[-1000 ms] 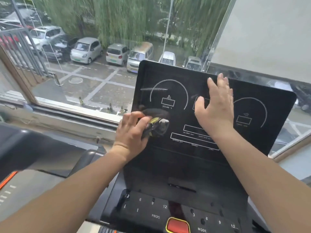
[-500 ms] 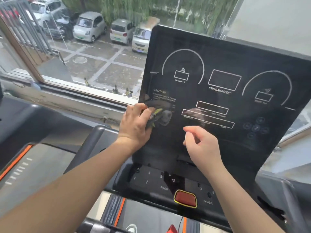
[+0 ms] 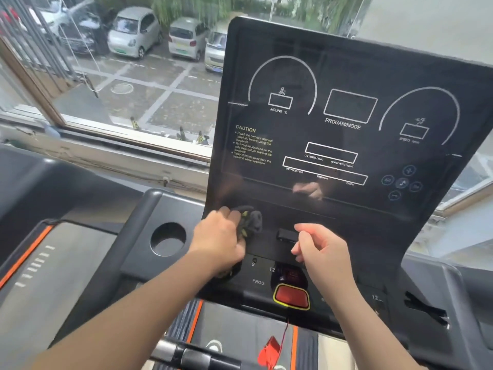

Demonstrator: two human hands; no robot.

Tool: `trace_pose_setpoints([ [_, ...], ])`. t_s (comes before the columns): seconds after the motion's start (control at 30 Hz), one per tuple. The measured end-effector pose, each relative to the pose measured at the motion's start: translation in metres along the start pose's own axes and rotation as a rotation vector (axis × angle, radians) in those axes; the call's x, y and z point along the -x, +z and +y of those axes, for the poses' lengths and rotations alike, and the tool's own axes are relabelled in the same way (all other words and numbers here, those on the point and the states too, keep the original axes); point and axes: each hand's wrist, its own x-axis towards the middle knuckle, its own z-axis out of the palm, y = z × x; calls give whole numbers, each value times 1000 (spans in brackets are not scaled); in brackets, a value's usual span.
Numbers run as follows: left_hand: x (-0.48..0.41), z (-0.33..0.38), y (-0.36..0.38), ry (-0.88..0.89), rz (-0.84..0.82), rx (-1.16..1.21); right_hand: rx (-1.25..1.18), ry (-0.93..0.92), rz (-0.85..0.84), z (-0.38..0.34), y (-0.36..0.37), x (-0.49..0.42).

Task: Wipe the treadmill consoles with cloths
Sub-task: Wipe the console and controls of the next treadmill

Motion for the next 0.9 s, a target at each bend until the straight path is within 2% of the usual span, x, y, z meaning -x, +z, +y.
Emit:
trace_pose_setpoints([
  [0.23, 34, -10, 6, 395, -182, -65, -4, -5, -9, 1, 5, 9],
  [0.3, 28, -28, 2, 303, -164, -74, 6, 2, -23, 3, 7, 10],
  [0.4, 20, -32, 2, -48, -19, 15, 77, 22, -28, 13, 6, 12],
  [0.43, 20, -22, 6, -94, 6, 2, 97, 34, -21, 17, 5, 13],
  [0.5, 27, 8, 17, -61, 3, -34, 134, 57, 1, 26, 3, 15],
  [0.63, 36, 34, 18, 238, -132, -26, 213, 77, 53, 38, -7, 21],
  [0.7, 25, 20, 10, 206, -159, -44, 240, 91, 87, 42, -16, 24],
  [0.8, 18, 6, 10, -15, -98, -7, 251, 126, 164, 49, -31, 29],
  [0.9, 27, 35, 26, 32, -21, -37, 221, 167, 236, 55, -49, 33],
])
